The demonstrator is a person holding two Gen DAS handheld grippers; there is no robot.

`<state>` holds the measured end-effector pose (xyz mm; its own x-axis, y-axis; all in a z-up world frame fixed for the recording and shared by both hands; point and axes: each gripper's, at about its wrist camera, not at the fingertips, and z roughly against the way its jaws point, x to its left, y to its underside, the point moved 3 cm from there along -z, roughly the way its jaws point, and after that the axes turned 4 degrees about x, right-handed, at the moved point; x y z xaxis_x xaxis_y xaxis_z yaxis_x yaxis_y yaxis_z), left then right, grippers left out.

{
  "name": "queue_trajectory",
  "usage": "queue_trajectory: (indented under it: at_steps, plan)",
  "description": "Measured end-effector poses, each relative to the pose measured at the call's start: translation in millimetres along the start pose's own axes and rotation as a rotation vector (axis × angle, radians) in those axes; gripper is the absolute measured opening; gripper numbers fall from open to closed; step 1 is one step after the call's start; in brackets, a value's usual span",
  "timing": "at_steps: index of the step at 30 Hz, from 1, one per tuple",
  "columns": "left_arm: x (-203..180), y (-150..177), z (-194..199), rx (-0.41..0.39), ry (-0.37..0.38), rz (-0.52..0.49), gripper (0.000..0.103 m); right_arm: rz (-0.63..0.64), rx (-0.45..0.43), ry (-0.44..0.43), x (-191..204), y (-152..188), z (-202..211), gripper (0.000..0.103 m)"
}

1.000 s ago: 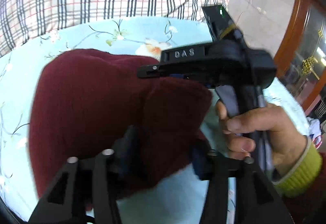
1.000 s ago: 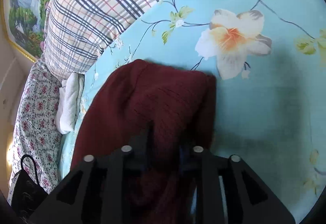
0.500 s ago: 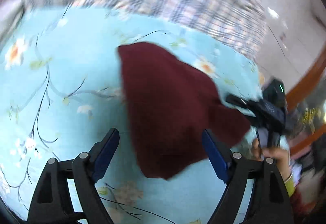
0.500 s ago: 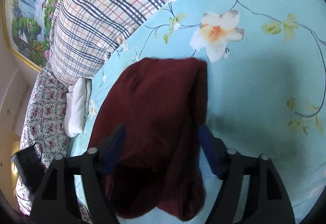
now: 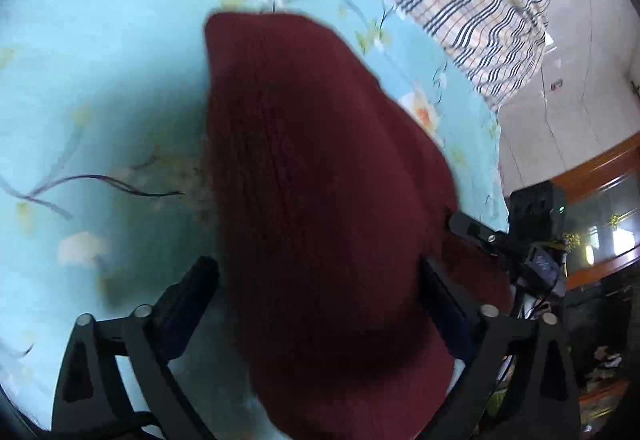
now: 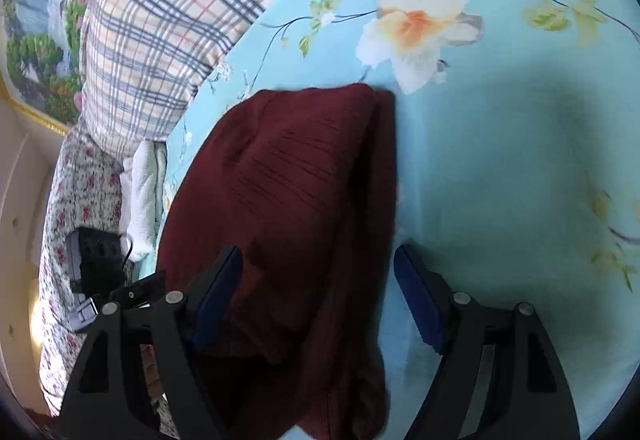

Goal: Fold large clothes

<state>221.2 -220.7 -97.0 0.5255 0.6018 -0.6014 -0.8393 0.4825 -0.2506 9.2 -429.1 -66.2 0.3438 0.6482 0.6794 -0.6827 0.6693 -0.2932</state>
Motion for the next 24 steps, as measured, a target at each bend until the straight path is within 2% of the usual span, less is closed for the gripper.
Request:
queue_trajectory:
  at_steps: [1, 3, 4, 5, 7, 9, 10, 11, 12, 18, 24]
  plan:
    - [4.9, -1.5, -10.9, 0.015, 0.018, 0.015, 0.100, 0.010, 0.012, -0.001, 0.9, -2.6, -3.9, 0.078]
    - [1.8, -4.7, -17.3, -0.014, 0.012, -0.017, 0.097, 0.000, 0.029, -0.004, -0.4, -6.4, -10.7, 0.078]
    - [-4.9, -8.9, -23.1, -0.022, -0.010, -0.048, 0.093, -0.006, 0.032, -0.009, -1.0, -9.6, -13.4, 0.078]
    - [-9.9, -10.2, -25.8, -0.021, -0.012, -0.067, 0.083, -0.006, 0.035, -0.011, -0.5, -10.7, -15.2, 0.078]
    - [-15.5, -11.8, -29.8, -0.026, -0.030, -0.085, 0.076, 0.024, 0.063, 0.013, 5.1, -12.0, -23.2, 0.076]
    - [-19.9, -10.9, -26.9, -0.043, -0.051, -0.106, 0.065, 0.063, 0.083, 0.058, 12.4, -8.5, -29.6, 0.057]
    - [-21.7, -9.7, -23.3, -0.054, -0.053, -0.114, 0.063, 0.060, 0.093, 0.052, 13.4, -7.1, -31.8, 0.042]
    - [-23.3, -7.5, -19.5, -0.063, -0.049, -0.120, 0.058, 0.027, 0.103, -0.001, 13.2, -4.2, -33.4, 0.039]
    - [-26.1, -5.4, -14.8, -0.068, -0.046, -0.127, 0.056, 0.020, 0.093, -0.015, 14.7, -1.7, -32.3, 0.038]
    - [-35.1, 27.4, 47.5, -0.098, -0.078, -0.198, 0.054, 0.038, 0.013, -0.109, 57.1, 28.1, -10.6, 0.034]
    - [-8.3, 63.7, 114.9, -0.070, -0.185, -0.219, 0.056, 0.084, 0.047, -0.256, 110.6, 75.0, -32.2, 0.034]
